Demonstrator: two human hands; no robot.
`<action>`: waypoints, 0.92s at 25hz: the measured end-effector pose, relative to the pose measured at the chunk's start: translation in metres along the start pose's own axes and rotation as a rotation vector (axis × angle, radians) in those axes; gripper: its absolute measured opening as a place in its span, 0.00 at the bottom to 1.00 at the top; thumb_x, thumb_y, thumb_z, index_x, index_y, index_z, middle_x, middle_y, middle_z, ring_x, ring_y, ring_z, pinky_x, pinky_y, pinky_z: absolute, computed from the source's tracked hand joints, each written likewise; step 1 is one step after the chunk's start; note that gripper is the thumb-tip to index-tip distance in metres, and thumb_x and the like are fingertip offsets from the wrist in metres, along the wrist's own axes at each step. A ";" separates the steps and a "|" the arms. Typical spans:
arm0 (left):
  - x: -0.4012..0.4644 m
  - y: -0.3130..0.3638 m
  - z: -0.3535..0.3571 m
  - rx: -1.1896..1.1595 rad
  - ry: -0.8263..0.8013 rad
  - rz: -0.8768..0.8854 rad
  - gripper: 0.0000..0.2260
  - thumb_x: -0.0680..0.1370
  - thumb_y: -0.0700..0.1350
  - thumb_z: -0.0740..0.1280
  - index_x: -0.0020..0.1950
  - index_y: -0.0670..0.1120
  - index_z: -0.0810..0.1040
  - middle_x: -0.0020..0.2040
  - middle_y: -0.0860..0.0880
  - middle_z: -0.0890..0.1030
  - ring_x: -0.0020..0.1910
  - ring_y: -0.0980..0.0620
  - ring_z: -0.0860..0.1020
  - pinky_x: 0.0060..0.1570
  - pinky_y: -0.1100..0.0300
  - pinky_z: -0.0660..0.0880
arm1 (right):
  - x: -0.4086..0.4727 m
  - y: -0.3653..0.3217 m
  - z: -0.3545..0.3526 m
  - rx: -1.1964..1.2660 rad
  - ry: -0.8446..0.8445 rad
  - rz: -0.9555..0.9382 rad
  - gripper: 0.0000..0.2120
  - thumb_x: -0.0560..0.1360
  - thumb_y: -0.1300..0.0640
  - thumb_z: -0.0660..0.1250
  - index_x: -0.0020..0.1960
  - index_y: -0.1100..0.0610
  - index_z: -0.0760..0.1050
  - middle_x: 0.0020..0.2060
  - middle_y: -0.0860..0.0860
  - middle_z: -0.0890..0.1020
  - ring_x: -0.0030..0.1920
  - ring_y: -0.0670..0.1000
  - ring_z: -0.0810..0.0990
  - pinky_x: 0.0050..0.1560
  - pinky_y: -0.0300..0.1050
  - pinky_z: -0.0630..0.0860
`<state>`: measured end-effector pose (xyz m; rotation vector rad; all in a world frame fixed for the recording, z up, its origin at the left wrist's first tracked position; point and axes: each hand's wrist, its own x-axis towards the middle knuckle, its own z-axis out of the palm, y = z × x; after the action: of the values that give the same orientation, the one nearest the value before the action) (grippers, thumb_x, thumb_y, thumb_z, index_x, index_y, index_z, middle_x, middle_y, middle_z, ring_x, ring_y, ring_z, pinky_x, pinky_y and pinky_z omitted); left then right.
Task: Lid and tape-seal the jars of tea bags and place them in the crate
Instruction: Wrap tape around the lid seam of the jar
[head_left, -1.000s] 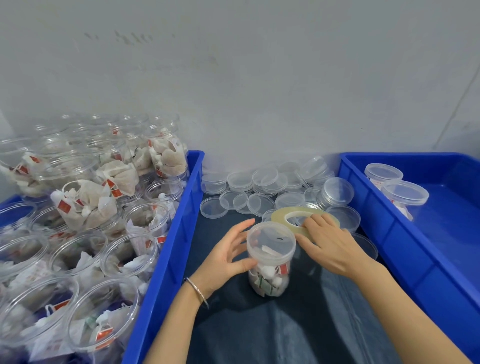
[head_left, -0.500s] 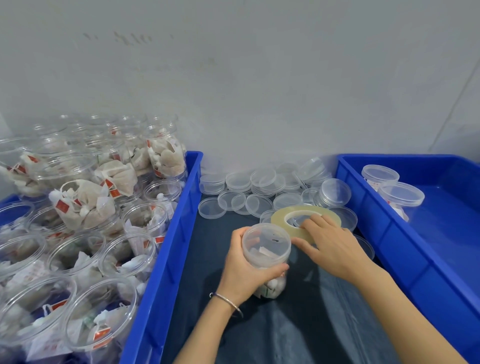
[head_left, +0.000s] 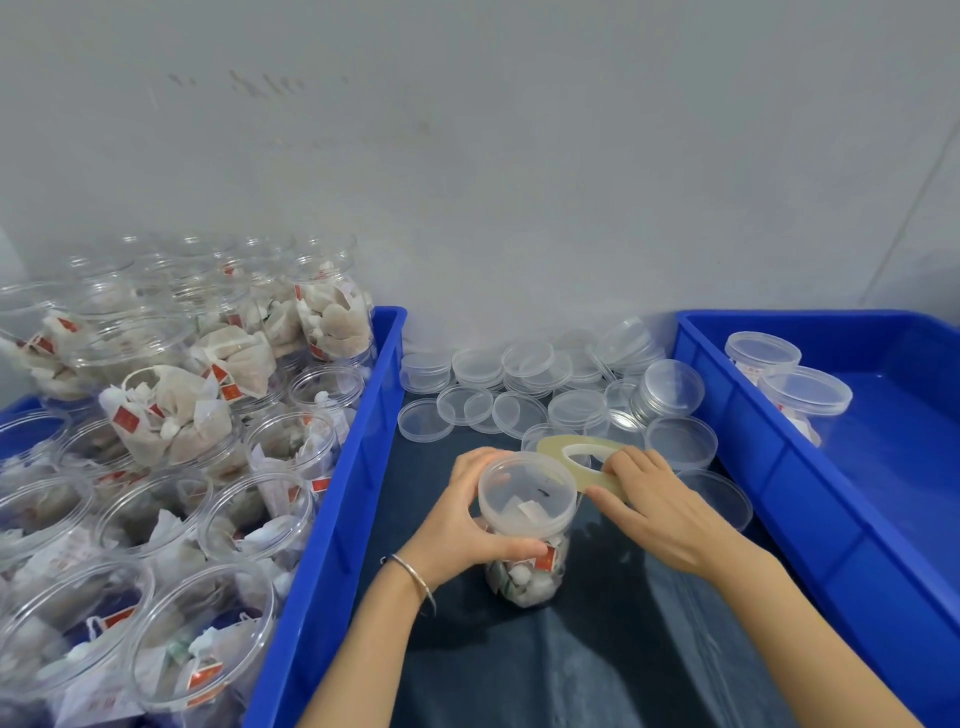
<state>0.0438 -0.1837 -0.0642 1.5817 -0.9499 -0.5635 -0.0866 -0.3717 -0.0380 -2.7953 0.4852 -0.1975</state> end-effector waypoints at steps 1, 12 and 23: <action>0.000 0.000 -0.002 0.007 -0.001 -0.015 0.37 0.62 0.36 0.80 0.65 0.56 0.70 0.64 0.53 0.69 0.61 0.66 0.71 0.52 0.68 0.74 | 0.000 0.000 -0.001 0.024 -0.011 0.003 0.11 0.80 0.42 0.53 0.50 0.49 0.64 0.50 0.42 0.67 0.51 0.44 0.62 0.48 0.44 0.68; 0.002 0.026 0.018 0.401 0.078 -0.082 0.38 0.65 0.53 0.79 0.68 0.51 0.63 0.70 0.58 0.57 0.71 0.58 0.59 0.66 0.66 0.60 | -0.004 -0.004 -0.003 -0.054 0.109 0.055 0.17 0.79 0.41 0.56 0.57 0.53 0.68 0.55 0.45 0.71 0.57 0.49 0.69 0.55 0.49 0.69; 0.024 0.027 0.042 0.982 0.194 -0.117 0.41 0.67 0.72 0.64 0.74 0.56 0.58 0.70 0.48 0.57 0.67 0.46 0.59 0.62 0.53 0.65 | -0.015 -0.006 -0.006 -0.188 0.193 0.136 0.17 0.78 0.39 0.55 0.57 0.51 0.66 0.56 0.43 0.69 0.60 0.47 0.67 0.55 0.48 0.67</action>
<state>0.0173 -0.2281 -0.0451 2.5161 -1.0494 0.0298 -0.0997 -0.3629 -0.0318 -2.9249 0.7740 -0.4138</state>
